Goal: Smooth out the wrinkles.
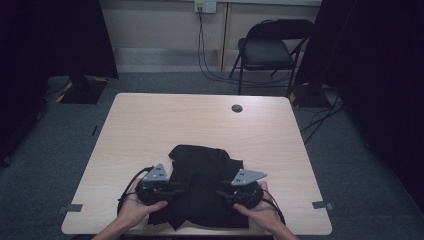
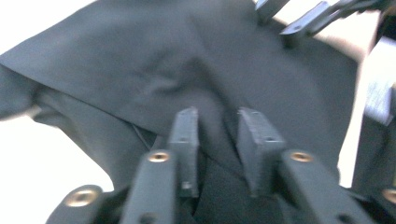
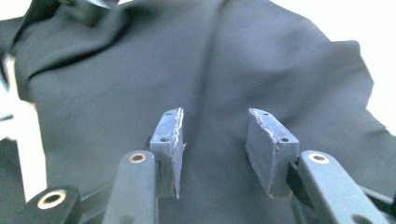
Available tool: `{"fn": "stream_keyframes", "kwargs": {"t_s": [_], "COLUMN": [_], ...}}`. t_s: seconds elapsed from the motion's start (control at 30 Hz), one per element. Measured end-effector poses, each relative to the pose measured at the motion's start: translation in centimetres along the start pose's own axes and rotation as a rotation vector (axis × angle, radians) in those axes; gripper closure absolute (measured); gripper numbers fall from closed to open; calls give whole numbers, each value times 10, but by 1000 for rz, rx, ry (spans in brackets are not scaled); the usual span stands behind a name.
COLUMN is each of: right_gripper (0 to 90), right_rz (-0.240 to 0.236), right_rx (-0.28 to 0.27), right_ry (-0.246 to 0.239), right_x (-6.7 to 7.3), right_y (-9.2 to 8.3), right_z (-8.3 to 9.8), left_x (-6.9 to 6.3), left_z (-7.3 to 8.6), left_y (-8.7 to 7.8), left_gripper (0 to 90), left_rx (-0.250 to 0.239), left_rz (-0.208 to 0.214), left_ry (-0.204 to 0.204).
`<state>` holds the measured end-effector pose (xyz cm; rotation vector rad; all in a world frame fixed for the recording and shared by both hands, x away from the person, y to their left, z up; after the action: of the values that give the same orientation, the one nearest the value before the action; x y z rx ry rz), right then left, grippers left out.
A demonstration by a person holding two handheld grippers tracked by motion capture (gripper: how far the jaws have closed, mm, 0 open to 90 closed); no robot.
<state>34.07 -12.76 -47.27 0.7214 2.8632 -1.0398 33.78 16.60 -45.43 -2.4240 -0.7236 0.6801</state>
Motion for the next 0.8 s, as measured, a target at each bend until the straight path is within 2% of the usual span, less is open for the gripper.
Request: {"fn": "stream_keyframes", "kwargs": {"t_s": [0.07, 0.13, 0.17, 0.2, 0.23, 0.27, 0.3, 0.37, 0.4, 0.43, 0.47, 0.5, 0.53, 0.57, 0.67, 0.7, 0.73, 0.8], "right_gripper": [557, 542, 523, 499, 488, 475, 452, 454, 509, 630, 729, 804, 863, 894, 900, 900, 900, 900], "right_rz": [55, 113, 139, 154, 150, 134, 125, 102, 96, 84, 93, 109, 119, 127, 148, 192, 200, 243], "right_rx": [-20, -12, 1, 13, 20, 27, 40, 52, 57, 56, 61, 65, 58, 52, 22, -7, -15, -24], "right_ry": [33, 60, 77, 98, 122, 144, 158, 175, 180, 180, 167, 156, 153, 154, 165, 184, 196, 217], "right_x": [-13, -28, -35, -43, -49, -54, -57, -62, -63, -63, -63, -63, -63, -64, -68, -76, -79, -87], "right_y": [-8, -11, -9, -6, -2, 4, 9, 19, 22, 24, 25, 25, 24, 21, 13, 4, 1, -5], "right_z": [-1, 2, 5, 9, 13, 17, 20, 24, 25, 25, 25, 24, 23, 21, 18, 16, 15, 16], "left_x": [9, 23, 28, 33, 37, 40, 42, 43, 43, 41, 40, 40, 41, 44, 47, 49, 49, 54], "left_z": [-6, -13, -16, -18, -19, -19, -19, -18, -17, -17, -18, -20, -21, -23, -26, -30, -32, -35], "left_y": [-7, -8, -5, -1, 5, 12, 19, 34, 38, 39, 39, 36, 33, 31, 27, 26, 26, 24], "left_gripper": [790, 784, 739, 669, 588, 518, 457, 367, 375, 505, 629, 729, 853, 882, 891, 891, 892, 892], "left_rx": [-48, -87, -95, -79, -60, -48, -18, 47, 54, 40, 43, 38, 25, 22, -3, -15, -25, -60], "left_rz": [-55, -67, -67, -82, -104, -94, -66, -74, -71, -66, -67, -86, -82, -69, -84, -95, -103, -87], "left_ry": [-21, -84, -111, -125, -135, -155, -183, -210, -205, -180, -147, -128, -137, -143, -134, -126, -137, -170]}}
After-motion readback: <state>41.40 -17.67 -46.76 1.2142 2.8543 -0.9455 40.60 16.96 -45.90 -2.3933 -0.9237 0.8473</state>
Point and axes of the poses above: each handheld gripper's, and its own axes: y roughly forward along the jaws, z roughly out of its underside, x roughly to its left, the point moved 2 cm from there along y, roughly forward along the jaws, and after that the axes turned 13 degrees about -y, right-handed, at the moved point
